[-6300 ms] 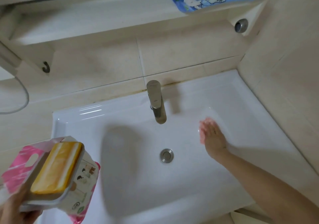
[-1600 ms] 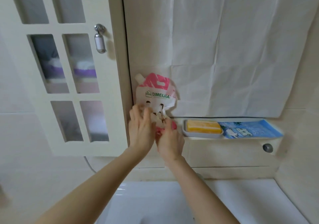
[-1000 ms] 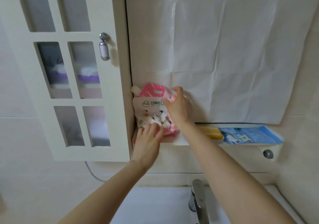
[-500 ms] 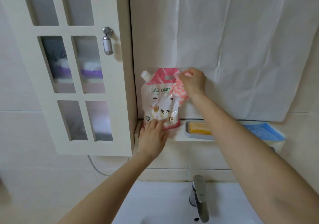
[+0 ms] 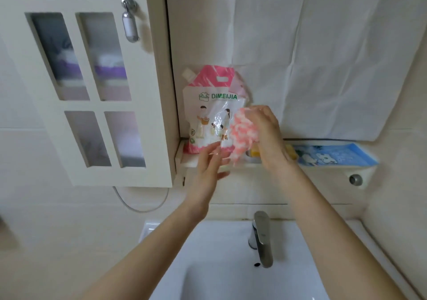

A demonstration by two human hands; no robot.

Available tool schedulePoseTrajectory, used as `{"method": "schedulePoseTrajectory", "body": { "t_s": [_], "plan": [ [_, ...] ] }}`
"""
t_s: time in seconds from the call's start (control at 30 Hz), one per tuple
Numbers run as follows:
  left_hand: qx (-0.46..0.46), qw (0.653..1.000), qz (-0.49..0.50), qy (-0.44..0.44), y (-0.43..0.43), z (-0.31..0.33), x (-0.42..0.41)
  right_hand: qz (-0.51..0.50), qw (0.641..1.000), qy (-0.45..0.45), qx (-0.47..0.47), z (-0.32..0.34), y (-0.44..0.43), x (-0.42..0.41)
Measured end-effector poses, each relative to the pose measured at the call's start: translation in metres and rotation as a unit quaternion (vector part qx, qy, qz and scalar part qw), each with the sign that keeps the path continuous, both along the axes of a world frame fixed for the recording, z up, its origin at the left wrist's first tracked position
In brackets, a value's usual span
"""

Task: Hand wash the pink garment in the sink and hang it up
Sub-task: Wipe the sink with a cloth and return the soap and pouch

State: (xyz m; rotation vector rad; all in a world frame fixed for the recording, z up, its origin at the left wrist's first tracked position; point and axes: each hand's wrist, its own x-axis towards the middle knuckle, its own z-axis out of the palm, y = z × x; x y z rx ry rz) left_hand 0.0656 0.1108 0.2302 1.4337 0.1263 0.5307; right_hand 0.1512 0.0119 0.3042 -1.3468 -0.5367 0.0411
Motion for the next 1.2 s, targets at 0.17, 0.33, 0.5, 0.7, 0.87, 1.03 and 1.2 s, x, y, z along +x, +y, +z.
{"method": "schedulePoseTrajectory", "body": {
  "t_s": [0.17, 0.33, 0.5, 0.7, 0.87, 1.03, 1.2],
  "plan": [
    [-0.495, 0.820, -0.267, 0.103, -0.036, -0.070, -0.031, 0.068, 0.982, -0.097, -0.148, -0.134, -0.035, -0.067],
    [-0.576, 0.761, -0.259, 0.150, -0.059, -0.129, -0.053, 0.041, 0.884, -0.273, -0.378, -0.222, -0.073, -0.078],
    [-0.551, 0.763, -0.206, 0.268, -0.077, -0.151, -0.063, -0.007, 0.924, -0.080, -0.374, -0.237, -0.093, -0.088],
    [-0.589, 0.720, -0.150, 0.334, -0.078, -0.159, -0.054, -0.096, 0.882, -0.288, -0.360, -0.254, -0.095, -0.114],
    [-0.598, 0.705, -0.187, 0.332, -0.075, -0.165, -0.049, -0.154, 0.844, -0.311, -0.408, -0.270, -0.105, -0.122],
    [-0.555, 0.717, -0.243, 0.345, -0.076, -0.182, -0.042, -0.145, 0.848, -0.206, -0.467, -0.267, -0.107, -0.110],
    [-0.466, 0.747, -0.288, 0.377, -0.075, -0.179, -0.036, -0.127, 0.846, 0.106, -0.506, -0.253, -0.104, -0.095]
  ]
}}
